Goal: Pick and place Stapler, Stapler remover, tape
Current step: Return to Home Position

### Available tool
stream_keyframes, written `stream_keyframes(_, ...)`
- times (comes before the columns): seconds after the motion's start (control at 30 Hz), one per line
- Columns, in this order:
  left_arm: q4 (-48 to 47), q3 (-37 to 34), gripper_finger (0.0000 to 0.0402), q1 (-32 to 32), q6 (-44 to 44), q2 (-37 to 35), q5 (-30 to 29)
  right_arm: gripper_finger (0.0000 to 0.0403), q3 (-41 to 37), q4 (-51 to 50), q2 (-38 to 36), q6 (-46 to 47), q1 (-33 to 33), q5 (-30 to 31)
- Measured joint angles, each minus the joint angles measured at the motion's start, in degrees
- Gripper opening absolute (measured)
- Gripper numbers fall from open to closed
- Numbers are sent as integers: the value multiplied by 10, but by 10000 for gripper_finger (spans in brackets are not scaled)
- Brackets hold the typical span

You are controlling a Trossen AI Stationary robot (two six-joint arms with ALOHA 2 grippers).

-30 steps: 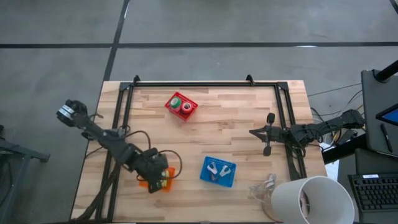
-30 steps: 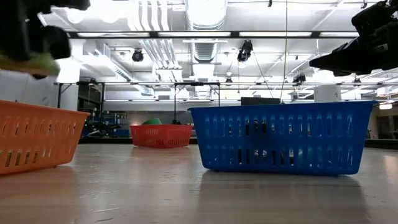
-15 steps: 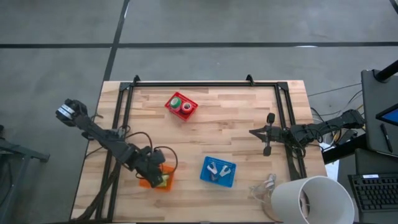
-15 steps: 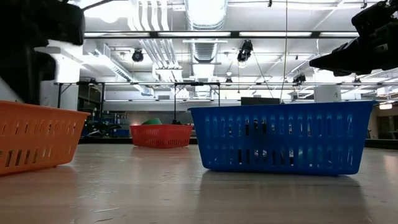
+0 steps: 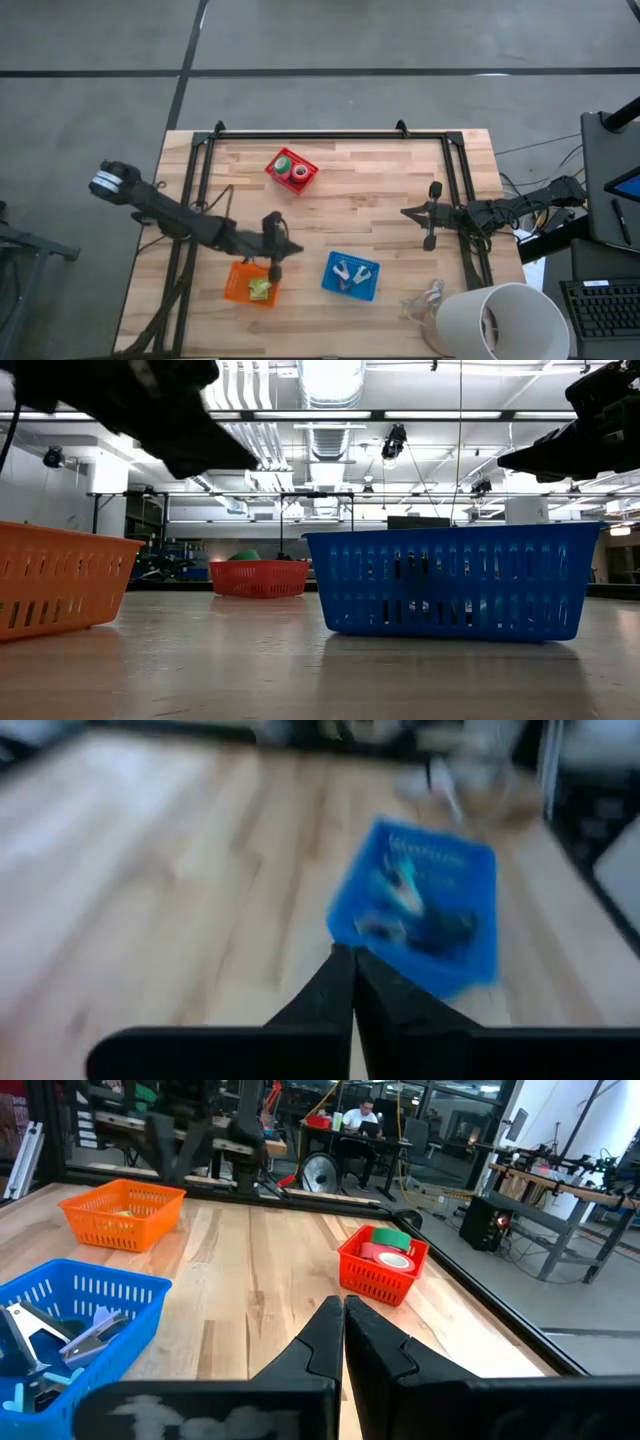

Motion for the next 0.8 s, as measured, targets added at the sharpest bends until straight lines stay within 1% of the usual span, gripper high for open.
stream_keyframes(0.07, 86, -34, 6, 31, 27, -3, 3, 8, 0, 0, 0, 0, 0, 0)
stream_keyframes(0.13, 148, -62, 11, 60, 47, -6, 4, 8, 0, 0, 0, 0, 0, 0)
stream_keyframes(0.17, 162, -73, 15, 72, 53, -9, 5, 8, 0, 0, 0, 0, 0, 0)
stream_keyframes(0.27, 157, -95, 22, 87, 55, -39, 22, 8, 0, 0, 0, 0, 0, 0)
stream_keyframes(0.37, 122, -105, 22, 86, 65, -100, 39, 8, 0, 0, 0, 0, 0, 0)
stream_keyframes(0.5, 34, -106, 16, 89, 72, -210, 39, 8, 0, 0, 0, 0, 0, 0)
stream_keyframes(0.6, -31, -106, 10, 91, 81, -275, 38, 8, 0, 0, 0, 0, 0, 0)
stream_keyframes(0.73, -95, -107, 6, 90, 82, -341, 38, 8, 0, 0, 0, 0, 0, 0)
stream_keyframes(0.8, -130, -107, 8, 91, 103, -365, 32, 8, 0, 0, 0, 0, 0, 0)
